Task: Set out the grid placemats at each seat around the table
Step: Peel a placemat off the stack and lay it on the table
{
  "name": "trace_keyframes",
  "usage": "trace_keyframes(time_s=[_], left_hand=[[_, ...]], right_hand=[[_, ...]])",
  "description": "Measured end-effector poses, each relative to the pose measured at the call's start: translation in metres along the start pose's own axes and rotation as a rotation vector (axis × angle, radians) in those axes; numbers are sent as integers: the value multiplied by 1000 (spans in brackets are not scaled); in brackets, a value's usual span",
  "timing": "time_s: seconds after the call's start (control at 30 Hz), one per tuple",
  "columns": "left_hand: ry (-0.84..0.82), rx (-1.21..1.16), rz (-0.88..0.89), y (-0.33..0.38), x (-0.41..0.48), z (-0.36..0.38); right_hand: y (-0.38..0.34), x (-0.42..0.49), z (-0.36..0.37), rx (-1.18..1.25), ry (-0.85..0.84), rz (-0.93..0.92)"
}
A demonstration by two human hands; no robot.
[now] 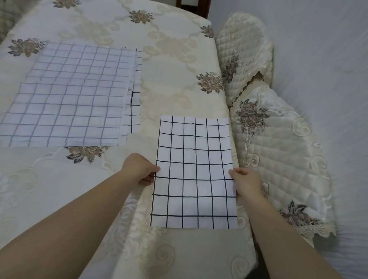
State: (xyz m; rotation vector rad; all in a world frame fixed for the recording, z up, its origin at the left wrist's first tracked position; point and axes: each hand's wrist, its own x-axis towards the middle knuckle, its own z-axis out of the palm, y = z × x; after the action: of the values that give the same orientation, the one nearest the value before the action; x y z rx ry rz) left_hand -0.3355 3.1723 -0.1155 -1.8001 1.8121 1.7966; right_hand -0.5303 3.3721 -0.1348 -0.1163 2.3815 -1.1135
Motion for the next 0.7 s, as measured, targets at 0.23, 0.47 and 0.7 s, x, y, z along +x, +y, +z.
trace_keyframes(time_s=[0.23,0.47,0.7], left_hand=[[-19,108,4,-2,0,-2],[13,245,105,-7,4,-6],[21,378,165,-10,1,-4]], right_hand=[[2,1,2,-26,41,21],[1,0,6,-84,53,-22],[1,-3,6,-155,56,-69]])
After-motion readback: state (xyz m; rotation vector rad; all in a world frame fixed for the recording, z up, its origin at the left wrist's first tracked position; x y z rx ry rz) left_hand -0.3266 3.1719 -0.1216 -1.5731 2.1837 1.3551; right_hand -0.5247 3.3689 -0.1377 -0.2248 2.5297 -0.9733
